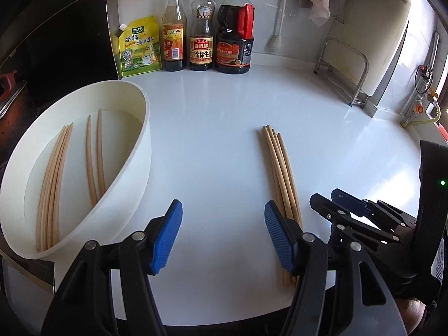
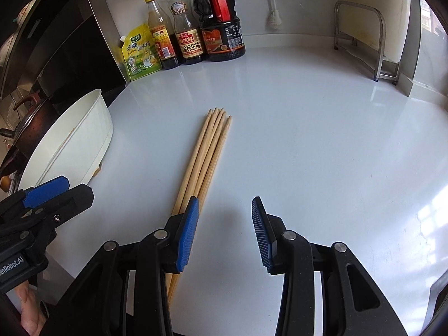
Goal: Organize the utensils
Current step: 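Nudge single chopsticks apart from the bundle with both open tools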
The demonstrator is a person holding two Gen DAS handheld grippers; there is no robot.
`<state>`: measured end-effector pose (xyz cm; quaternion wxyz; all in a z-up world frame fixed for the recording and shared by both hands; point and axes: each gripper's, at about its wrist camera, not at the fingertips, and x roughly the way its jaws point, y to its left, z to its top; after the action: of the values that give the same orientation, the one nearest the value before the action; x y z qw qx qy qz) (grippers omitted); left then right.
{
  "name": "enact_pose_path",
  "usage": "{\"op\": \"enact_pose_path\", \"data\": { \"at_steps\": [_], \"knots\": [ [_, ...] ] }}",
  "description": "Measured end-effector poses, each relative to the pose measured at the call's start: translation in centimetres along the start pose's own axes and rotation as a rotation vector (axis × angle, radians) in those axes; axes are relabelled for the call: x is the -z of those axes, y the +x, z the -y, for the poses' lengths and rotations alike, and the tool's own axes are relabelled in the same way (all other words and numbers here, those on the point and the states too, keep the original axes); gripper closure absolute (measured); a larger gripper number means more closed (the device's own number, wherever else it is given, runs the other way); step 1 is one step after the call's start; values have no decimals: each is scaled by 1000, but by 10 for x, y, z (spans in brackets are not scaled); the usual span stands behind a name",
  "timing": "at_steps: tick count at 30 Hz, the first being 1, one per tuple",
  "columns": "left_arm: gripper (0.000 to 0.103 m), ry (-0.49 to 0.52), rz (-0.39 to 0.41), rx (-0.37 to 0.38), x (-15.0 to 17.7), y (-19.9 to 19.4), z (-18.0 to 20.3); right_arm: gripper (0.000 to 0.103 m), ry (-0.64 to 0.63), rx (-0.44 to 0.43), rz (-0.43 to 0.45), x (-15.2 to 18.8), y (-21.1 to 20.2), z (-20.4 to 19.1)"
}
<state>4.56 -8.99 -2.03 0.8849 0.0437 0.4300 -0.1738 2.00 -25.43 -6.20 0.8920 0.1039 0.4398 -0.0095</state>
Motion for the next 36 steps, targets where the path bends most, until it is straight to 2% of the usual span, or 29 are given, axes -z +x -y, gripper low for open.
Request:
{"op": "enact_pose_path", "data": {
  "at_steps": [7,36],
  "knots": [
    [43,-2,-10,-20,1,6,-4,65,-15,6,-17,1,6,-5],
    [43,-38,-71,19,14,26,-9,65,-81,85,-45,8,14,-18]
  ]
}}
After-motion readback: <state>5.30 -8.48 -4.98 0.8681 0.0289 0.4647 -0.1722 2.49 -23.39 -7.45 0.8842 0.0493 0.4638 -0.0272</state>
